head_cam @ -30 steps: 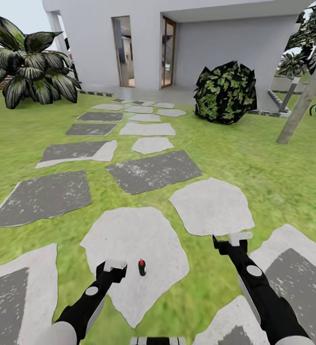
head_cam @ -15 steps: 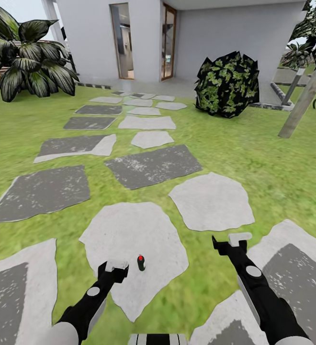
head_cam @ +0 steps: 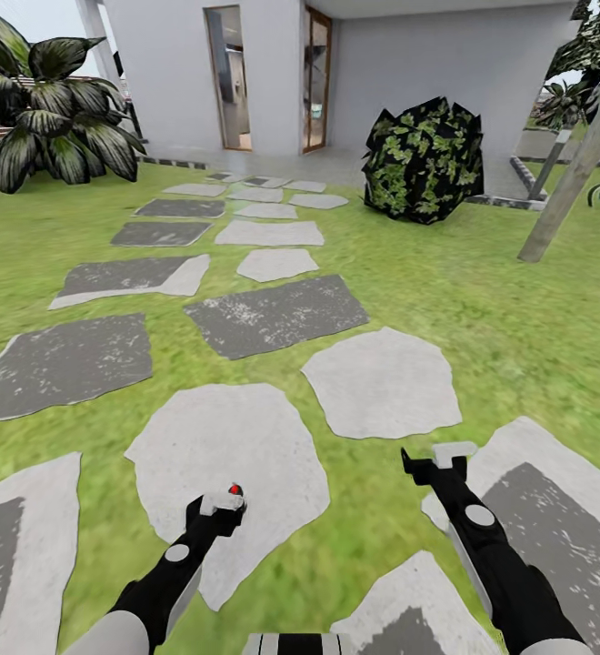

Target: In the garden, pick up the pesticide atomizer on the floor and spray pesticide onto both trees until each tree trunk is fully covered.

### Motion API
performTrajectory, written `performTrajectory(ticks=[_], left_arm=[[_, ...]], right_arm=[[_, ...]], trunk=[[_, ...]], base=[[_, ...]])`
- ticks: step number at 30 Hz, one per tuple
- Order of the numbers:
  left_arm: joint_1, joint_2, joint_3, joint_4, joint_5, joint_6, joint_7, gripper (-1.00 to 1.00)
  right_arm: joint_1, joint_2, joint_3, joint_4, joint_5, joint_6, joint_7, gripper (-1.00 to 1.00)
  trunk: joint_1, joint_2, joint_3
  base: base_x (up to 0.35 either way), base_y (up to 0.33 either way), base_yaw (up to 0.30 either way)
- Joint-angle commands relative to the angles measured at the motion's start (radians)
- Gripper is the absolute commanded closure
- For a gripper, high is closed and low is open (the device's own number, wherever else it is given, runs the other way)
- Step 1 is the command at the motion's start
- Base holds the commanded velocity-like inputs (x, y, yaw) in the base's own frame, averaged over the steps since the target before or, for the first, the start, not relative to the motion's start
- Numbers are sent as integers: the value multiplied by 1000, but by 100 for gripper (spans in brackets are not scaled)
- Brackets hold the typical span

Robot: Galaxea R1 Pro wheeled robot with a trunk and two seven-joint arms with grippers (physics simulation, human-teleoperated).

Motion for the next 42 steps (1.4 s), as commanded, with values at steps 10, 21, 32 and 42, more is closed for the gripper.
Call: performTrajectory(ticks=[10, 21, 32, 42], left_arm=[[0, 3, 1, -1, 1, 0, 0, -100], [-2, 29, 0, -3, 4, 0, -11, -100], [0, 72, -5, -2, 4, -2, -15, -100], [-2, 74, -8, -3, 0, -5, -18, -100]], right_arm=[[0, 1, 1, 0, 0, 0, 0, -100], [0, 1, 2, 0, 0, 1, 0, -100], [0, 1, 2, 0, 0, 1, 0, -100], [0, 1, 2, 0, 0, 1, 0, -100]], trunk=[[0, 0, 0], [0, 0, -5], [0, 0, -12], [0, 0, -12]], base=[[0, -280, 0], [3, -189, 100], [1, -13, 121], [0, 0, 6]])
